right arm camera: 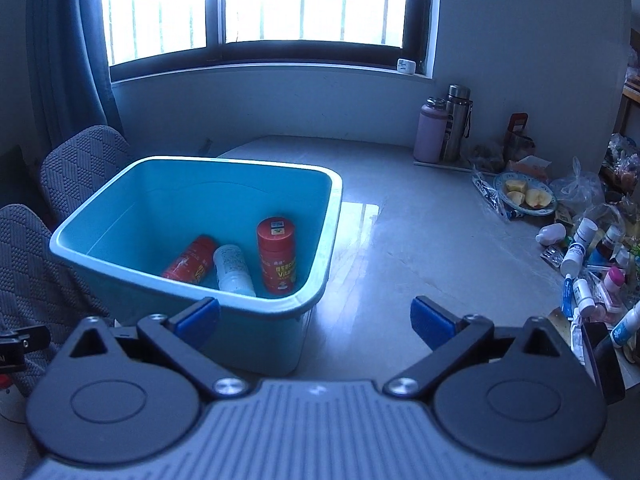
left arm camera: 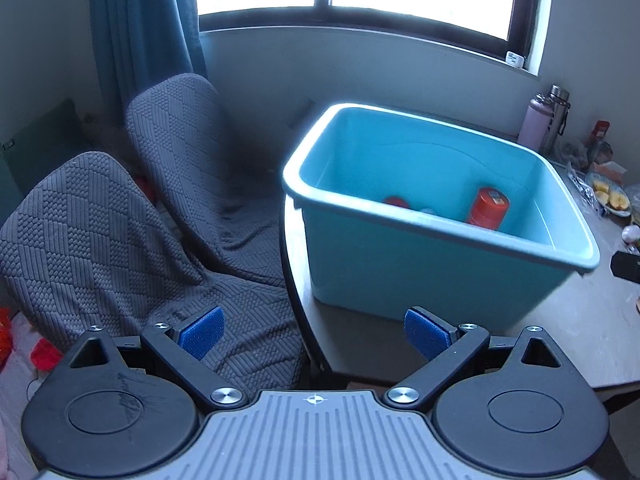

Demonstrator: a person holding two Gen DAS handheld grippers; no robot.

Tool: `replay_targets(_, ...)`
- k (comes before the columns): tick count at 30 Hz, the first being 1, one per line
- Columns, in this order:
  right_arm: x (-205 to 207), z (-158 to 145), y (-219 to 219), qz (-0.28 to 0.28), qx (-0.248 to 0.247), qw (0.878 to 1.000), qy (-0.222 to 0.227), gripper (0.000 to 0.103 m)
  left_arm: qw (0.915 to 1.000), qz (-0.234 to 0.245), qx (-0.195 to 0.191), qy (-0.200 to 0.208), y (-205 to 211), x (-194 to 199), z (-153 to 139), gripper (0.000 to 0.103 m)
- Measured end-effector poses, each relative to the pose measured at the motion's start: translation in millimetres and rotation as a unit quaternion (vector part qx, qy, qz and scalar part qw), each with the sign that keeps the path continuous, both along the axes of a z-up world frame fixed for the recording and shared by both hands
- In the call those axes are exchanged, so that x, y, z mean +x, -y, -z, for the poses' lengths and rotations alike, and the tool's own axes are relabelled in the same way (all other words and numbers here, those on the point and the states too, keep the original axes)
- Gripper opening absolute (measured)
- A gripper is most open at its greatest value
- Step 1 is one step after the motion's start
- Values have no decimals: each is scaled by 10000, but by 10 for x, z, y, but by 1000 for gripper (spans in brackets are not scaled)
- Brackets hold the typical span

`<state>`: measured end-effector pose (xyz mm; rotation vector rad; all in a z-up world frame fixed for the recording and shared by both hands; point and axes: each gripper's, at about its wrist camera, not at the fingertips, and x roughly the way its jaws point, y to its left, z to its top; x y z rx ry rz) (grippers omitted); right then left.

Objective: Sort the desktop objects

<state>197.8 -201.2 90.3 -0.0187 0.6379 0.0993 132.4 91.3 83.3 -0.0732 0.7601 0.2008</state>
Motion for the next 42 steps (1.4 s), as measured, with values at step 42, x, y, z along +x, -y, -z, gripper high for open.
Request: replay_targets(42,1306,-220,165,-128,582,9979,-241,102,9996,224,96,-121,149,1686,-767,98)
